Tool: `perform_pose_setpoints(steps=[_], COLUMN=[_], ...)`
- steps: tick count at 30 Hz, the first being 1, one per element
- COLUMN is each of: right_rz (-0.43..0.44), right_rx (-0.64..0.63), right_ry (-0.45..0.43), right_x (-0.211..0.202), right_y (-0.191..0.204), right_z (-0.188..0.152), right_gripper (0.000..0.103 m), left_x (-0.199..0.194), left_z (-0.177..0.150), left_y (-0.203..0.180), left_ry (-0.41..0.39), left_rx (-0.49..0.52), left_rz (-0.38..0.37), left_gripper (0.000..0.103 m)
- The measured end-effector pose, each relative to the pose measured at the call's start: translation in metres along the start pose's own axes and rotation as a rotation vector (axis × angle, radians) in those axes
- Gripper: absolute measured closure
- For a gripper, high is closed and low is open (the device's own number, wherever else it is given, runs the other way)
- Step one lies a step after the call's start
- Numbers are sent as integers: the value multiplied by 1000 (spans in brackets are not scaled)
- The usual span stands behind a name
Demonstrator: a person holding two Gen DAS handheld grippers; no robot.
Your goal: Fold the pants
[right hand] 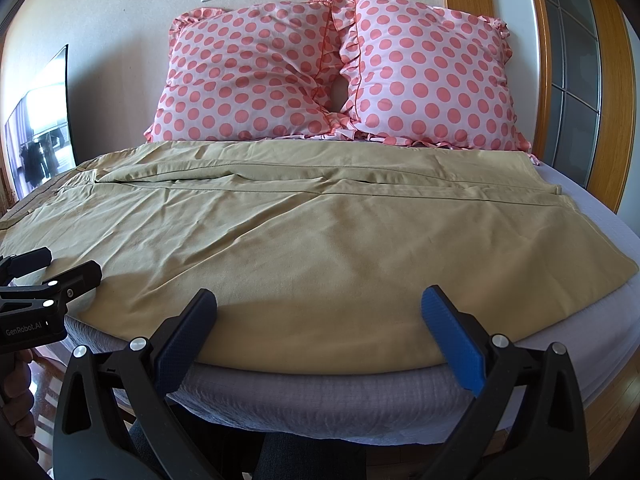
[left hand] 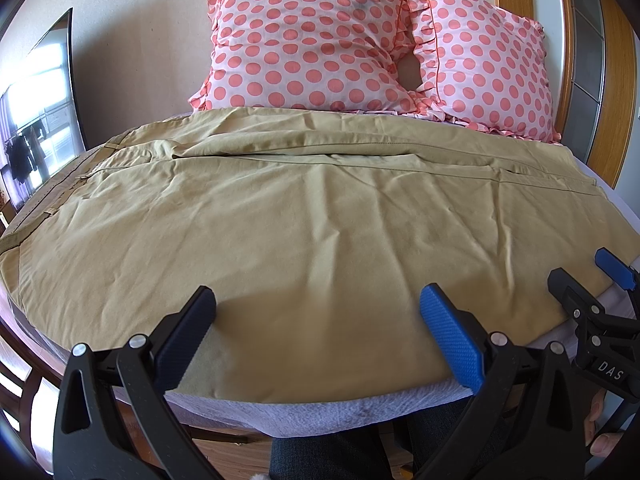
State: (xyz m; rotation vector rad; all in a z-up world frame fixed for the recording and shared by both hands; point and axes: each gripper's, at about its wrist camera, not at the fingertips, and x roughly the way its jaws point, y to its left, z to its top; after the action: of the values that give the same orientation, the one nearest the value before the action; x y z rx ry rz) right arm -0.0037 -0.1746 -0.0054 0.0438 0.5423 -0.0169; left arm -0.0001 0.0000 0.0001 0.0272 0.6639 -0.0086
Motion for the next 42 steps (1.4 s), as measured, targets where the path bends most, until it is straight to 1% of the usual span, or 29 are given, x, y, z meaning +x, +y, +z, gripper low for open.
perform_pose_setpoints(steps=[25, 28, 30, 32, 33, 34, 35, 37, 40, 42], right_rz=[0, 1, 15, 53, 55, 49, 33, -11, -96, -170], right_rx=[-1, -2, -13, -18, 1, 24, 57, 126, 249, 326], right_ry=[-3, -1, 15, 75, 89, 78, 61, 49, 99, 143], right_x=[0, -1, 0, 6, 8, 7, 8, 14, 50, 89], right_y=[-1, -2, -3, -11, -18, -28, -42, -73, -125, -158], right_z=[0, 1, 5, 18, 28, 40, 57, 88, 141, 168], right_gripper=[1, 1, 1, 1, 1, 1, 1, 1, 1, 1], left_x=[0, 0, 0, 1, 2, 2, 1, -2, -3, 1], left_z=[0, 1, 3, 8, 11, 15, 22, 36, 58, 71], left_y=[0, 0, 2, 3, 5, 7, 11, 17, 22, 24], left_ry=[0, 13, 23, 50, 66, 71, 62, 20, -32, -39], left_rx=[1, 4, 5, 2, -1, -9, -21, -35, -48, -54], left_rz=[0, -3, -8, -20, -35, -59, -73, -68, -47, -54], left_gripper=[2, 2, 2, 2, 2, 2, 2, 2, 2, 2])
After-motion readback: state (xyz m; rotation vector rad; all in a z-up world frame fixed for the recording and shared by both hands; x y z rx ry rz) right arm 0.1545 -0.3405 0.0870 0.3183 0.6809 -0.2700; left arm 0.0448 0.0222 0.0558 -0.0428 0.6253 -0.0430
